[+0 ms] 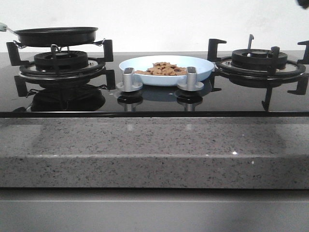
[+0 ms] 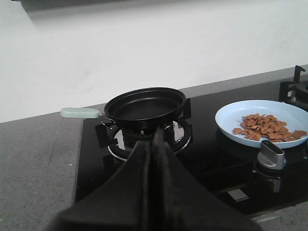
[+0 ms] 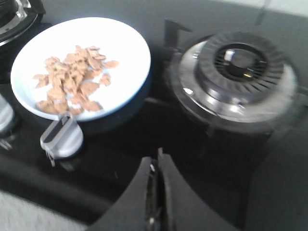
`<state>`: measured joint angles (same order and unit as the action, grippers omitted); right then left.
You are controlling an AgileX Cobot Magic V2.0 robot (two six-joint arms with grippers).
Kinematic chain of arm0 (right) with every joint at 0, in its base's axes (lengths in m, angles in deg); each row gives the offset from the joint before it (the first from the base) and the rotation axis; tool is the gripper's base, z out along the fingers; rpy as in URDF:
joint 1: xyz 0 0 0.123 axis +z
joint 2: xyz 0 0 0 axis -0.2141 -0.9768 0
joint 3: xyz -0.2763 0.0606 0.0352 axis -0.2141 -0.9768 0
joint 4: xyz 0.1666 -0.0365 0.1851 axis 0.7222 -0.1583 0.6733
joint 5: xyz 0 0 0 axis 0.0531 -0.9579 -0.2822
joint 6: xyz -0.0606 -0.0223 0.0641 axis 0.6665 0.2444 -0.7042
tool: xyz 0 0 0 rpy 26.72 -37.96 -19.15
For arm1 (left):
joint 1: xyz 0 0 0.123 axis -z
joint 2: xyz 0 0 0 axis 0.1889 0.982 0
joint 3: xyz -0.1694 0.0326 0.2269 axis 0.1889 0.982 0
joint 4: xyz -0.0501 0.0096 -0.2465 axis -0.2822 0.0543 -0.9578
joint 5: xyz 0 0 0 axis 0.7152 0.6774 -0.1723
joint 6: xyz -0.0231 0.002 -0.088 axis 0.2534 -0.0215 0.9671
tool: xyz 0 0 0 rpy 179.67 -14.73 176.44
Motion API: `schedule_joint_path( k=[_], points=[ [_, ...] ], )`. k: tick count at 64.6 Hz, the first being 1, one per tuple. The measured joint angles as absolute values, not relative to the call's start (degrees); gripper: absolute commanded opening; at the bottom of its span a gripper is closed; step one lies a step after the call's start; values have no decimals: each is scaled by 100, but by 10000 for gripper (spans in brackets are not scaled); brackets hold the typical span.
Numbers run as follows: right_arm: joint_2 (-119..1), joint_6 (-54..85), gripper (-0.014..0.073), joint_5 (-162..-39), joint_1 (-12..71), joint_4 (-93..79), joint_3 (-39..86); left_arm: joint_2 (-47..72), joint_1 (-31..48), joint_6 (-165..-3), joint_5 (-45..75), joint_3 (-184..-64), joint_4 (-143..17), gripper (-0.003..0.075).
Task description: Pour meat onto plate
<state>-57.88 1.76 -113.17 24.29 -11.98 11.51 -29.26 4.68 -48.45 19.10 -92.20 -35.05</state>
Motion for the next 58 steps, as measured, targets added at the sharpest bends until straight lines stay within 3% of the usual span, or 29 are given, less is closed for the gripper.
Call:
schedule_joint_path(
  k=[29,58],
  points=[
    [-2376,200,-69,-10632,2429,-1254,-1468,-2926,468,-4845,1910,-9220,-3505,-20],
    [-1932,209,-69,-10347,2429,-1254,-1676,-2926,468,-4845,1910,-9220,-3505,-20]
  ],
)
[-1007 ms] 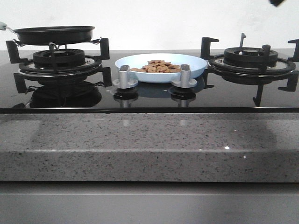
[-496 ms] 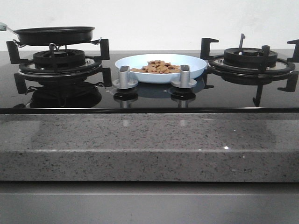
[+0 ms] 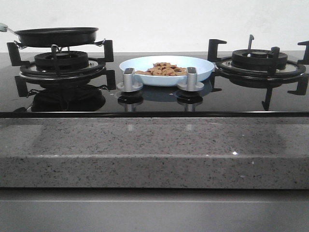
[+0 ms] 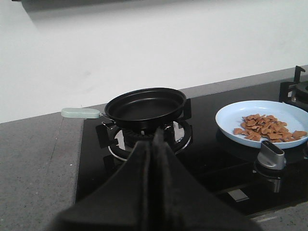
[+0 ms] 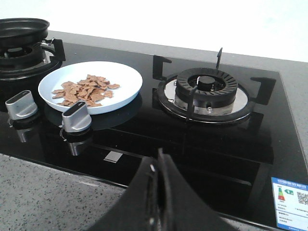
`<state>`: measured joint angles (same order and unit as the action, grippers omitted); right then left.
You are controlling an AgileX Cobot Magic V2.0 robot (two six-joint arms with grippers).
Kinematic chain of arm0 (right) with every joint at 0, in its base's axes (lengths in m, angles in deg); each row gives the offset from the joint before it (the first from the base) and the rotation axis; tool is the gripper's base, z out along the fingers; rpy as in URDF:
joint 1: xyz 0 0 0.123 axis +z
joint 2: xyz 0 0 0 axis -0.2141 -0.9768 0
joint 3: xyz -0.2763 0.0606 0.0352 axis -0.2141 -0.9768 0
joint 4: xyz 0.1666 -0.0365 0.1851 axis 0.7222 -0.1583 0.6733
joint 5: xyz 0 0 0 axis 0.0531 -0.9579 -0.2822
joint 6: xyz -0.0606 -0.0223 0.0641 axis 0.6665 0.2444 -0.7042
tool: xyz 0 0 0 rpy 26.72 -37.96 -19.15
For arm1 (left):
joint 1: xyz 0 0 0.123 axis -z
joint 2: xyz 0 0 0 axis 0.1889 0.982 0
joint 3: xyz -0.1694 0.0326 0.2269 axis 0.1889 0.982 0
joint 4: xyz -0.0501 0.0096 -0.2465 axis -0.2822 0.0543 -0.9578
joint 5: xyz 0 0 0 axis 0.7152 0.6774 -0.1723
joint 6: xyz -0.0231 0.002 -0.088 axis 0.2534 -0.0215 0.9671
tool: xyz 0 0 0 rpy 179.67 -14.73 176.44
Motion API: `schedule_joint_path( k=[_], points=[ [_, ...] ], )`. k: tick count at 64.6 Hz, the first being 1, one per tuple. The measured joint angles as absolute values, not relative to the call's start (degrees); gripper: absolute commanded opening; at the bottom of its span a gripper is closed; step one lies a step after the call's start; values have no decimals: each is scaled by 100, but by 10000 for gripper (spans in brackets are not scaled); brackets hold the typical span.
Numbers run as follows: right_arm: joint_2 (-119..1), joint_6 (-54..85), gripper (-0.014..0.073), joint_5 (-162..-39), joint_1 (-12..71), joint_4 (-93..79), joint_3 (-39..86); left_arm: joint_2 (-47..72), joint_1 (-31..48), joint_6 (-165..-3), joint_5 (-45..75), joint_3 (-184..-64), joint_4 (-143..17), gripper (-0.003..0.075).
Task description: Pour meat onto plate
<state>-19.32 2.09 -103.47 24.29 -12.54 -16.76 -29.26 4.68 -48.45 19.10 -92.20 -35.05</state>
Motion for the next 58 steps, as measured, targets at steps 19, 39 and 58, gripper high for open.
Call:
schedule_joint_path(
  k=[19,39,58],
  points=[
    [-1932,212,-69,-10343,2429,-1254,-1676,-2926,468,-4845,1910,-9220,-3505,-20],
    [-1932,212,-69,-10343,2429,-1254,-1676,-2926,468,-4845,1910,-9220,-3505,-20],
    [-1932,212,-69,-10343,2429,-1254,-1676,-3315,207,-4845,1884,-8869,-3505,-20]
  ],
)
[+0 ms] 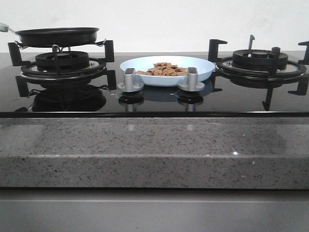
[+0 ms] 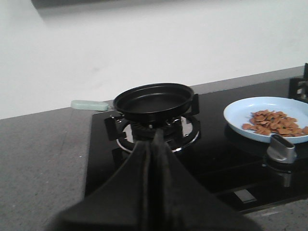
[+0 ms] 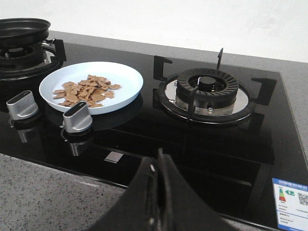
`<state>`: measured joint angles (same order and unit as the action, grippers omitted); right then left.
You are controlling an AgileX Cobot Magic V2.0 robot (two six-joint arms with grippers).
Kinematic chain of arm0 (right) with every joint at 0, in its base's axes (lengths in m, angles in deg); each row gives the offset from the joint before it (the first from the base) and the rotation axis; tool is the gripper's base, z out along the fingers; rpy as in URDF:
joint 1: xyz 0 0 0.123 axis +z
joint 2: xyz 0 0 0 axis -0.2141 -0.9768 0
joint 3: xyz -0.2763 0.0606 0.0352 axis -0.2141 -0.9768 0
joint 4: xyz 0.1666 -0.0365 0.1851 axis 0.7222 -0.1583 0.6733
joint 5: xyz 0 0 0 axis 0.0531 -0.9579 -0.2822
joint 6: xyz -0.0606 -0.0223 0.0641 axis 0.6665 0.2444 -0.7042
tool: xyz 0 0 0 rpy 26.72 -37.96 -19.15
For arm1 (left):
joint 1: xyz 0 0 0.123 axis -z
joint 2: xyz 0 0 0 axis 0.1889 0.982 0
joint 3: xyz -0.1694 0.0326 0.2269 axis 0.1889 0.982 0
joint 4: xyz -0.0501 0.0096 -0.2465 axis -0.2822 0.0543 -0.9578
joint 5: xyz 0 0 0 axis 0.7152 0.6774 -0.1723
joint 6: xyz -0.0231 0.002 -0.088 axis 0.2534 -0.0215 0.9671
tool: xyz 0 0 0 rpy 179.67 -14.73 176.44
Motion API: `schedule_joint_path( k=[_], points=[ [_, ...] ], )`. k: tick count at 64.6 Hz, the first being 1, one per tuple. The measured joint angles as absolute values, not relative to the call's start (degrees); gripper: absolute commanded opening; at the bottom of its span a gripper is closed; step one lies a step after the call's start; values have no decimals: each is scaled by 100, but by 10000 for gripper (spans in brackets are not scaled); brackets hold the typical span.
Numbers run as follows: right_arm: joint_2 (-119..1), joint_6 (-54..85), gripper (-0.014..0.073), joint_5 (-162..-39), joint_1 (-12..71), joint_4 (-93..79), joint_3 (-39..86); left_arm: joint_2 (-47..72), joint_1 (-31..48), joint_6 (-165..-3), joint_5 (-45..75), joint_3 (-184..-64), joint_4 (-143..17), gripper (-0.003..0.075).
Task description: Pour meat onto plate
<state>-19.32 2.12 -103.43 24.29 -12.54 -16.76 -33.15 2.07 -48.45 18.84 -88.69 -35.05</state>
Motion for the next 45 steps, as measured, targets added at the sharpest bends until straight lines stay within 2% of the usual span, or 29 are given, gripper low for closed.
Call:
schedule_joint_path(
  k=[14,24,33,45],
  points=[
    [-1932,212,-69,-10343,2429,-1254,-1676,-4425,-955,-4845,1884,-7949,-3755,-20],
    [-1932,212,-69,-10334,2429,-1254,-1676,-4520,-1593,-4845,1776,-7296,-3959,-20],
    [-1932,212,-69,-10334,2429,-1254,-1676,-4520,-1742,-4833,1228,-6657,-4003,-20],
    [-1932,212,-69,-10334,2429,-1254,-1676,-4520,-1491,-4835,1000,-6656,-3998,-20]
  ],
)
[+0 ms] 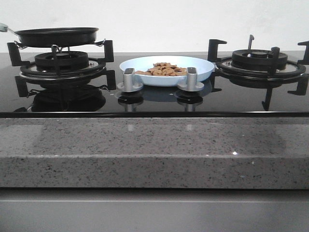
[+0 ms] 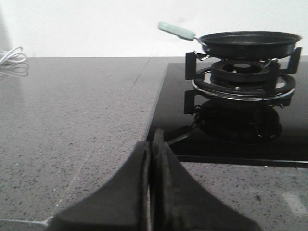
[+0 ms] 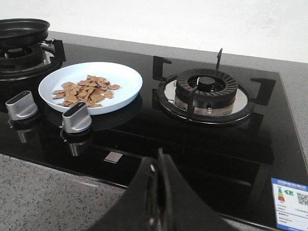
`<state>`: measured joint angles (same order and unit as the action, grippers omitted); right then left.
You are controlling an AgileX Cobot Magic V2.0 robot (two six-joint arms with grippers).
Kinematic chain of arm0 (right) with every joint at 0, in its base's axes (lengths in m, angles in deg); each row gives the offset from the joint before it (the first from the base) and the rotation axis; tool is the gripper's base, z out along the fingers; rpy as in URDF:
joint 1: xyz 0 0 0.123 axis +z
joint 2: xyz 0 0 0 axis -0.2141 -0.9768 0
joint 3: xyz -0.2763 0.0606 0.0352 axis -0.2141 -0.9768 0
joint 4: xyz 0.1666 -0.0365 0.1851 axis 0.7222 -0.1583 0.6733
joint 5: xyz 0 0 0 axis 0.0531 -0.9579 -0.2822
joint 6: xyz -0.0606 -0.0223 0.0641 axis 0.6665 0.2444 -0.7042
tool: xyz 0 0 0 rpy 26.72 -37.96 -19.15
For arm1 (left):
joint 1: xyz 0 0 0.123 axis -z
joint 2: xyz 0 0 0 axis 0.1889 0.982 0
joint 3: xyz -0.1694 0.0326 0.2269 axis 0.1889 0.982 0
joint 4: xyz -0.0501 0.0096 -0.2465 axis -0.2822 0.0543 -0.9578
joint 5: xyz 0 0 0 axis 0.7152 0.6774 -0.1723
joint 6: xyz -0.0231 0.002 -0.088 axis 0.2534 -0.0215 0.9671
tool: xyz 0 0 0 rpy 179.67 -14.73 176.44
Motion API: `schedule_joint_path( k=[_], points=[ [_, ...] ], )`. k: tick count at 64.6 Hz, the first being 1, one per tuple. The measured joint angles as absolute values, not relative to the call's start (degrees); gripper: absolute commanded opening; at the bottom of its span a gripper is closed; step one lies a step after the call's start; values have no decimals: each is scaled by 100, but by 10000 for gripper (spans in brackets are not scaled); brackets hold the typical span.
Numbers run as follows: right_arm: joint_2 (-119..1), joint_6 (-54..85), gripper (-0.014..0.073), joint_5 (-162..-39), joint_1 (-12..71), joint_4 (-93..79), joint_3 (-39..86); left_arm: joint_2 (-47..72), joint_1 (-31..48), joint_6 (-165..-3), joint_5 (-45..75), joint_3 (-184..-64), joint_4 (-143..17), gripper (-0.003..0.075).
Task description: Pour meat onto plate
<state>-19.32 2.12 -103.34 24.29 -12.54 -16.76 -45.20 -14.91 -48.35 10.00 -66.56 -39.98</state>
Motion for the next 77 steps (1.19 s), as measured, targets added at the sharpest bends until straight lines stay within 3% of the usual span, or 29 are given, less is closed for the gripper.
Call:
schedule_joint_path(
  k=[61,77],
  points=[
    [-1932,212,-69,-10334,2429,-1258,-1676,-4520,-1332,-4835,972,-6656,-3998,-20],
    [-1905,198,-69,-9338,2294,-1362,-2330,-4520,-1332,-4835,972,-6656,-3998,-20]
  ],
)
